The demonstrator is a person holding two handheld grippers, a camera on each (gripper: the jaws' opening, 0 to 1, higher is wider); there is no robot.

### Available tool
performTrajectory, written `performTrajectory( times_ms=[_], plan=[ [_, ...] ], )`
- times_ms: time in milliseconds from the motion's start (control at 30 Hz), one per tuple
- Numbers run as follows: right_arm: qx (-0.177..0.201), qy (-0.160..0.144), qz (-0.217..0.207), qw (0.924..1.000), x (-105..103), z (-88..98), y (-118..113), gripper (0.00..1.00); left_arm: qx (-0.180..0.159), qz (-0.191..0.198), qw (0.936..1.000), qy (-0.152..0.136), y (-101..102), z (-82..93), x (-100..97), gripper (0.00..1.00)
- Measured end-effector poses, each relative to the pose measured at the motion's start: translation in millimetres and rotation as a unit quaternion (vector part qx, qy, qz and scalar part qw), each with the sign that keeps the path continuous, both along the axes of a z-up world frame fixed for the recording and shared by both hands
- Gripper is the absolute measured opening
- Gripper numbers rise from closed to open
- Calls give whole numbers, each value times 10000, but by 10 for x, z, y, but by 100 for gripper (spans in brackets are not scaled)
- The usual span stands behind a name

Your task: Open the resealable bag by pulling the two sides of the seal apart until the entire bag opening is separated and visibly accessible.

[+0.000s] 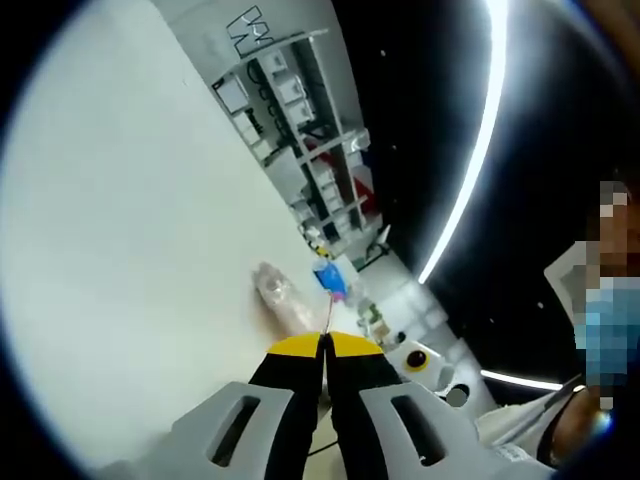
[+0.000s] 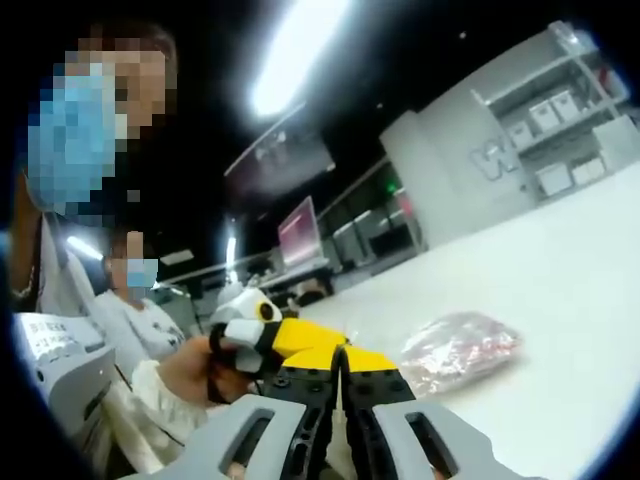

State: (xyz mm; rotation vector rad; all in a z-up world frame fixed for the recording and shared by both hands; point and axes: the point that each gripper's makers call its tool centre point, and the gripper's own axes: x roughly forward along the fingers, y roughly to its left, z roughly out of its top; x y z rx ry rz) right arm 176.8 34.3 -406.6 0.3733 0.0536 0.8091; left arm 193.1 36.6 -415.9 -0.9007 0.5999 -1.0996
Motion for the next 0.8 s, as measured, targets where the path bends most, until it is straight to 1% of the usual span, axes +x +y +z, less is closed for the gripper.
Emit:
performTrajectory(
  times_ms=[133, 300, 400, 500, 800],
  plan=[
    [29, -80, -77, 9999, -5, 28, -36, 0, -41, -7, 10000, 7, 3, 6, 1, 1],
    [14, -105, -112, 9999, 6, 45, -43, 0, -23, 0, 10000, -28, 3, 4, 6, 1],
    [-119, -112, -133, 9998, 15, 16, -12, 4, -33, -1, 10000, -34, 3, 5, 0, 1],
    [-221, -95, -138, 9996, 15, -8, 10, 3, -49, -10, 10000, -36, 5, 8, -7, 1],
    [-159, 1, -153, 9998, 27, -21, -9, 0, -42, -40, 9999, -132, 8, 12, -39, 1]
  ],
)
